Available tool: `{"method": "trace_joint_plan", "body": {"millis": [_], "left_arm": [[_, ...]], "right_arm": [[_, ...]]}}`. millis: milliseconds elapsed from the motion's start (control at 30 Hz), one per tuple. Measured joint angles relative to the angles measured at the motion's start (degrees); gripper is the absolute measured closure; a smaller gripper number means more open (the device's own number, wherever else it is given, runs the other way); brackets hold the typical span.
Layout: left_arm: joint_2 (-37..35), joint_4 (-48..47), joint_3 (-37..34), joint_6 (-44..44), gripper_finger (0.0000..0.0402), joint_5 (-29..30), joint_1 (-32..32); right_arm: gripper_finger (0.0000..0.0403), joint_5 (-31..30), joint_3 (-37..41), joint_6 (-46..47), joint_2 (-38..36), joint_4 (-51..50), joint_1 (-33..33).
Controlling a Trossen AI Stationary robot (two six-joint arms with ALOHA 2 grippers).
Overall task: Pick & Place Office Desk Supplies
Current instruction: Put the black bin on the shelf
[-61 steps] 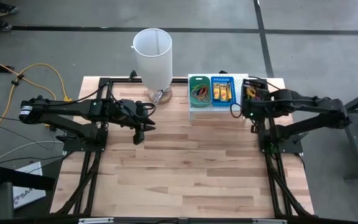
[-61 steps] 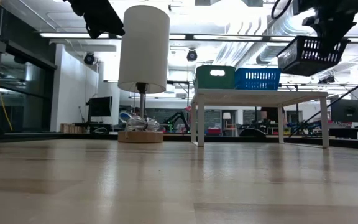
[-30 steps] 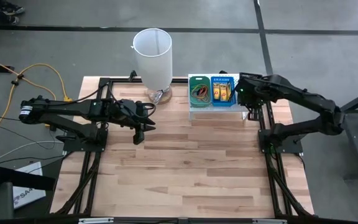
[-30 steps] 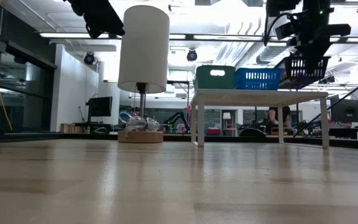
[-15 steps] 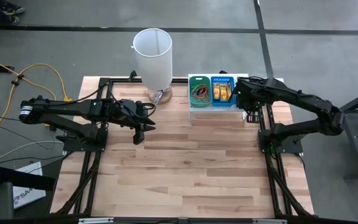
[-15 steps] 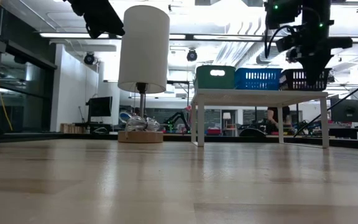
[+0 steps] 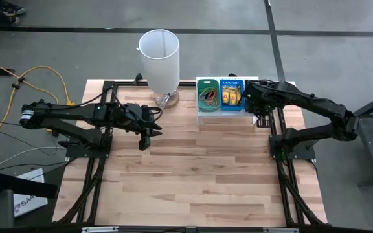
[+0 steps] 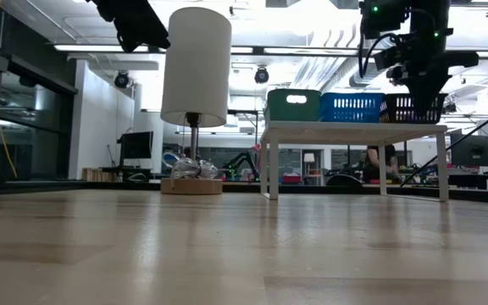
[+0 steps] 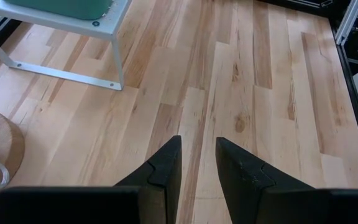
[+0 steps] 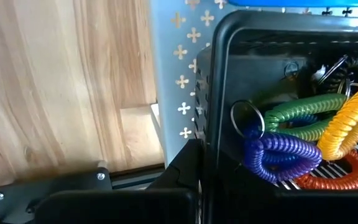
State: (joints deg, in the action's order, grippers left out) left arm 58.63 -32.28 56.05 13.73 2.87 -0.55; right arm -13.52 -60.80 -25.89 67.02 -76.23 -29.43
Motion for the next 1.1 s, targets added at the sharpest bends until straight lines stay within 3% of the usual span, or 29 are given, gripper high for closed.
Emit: {"method": "trace_joint_plan", "body": {"millis": [1100], "left_arm": [[0.00,0.00,0.00,0.01,0.0307,0.00,0.01]], "right_arm": [[0.0345,-0.03,0.00,-2.85,-2.51,1.70,0.02]]}}
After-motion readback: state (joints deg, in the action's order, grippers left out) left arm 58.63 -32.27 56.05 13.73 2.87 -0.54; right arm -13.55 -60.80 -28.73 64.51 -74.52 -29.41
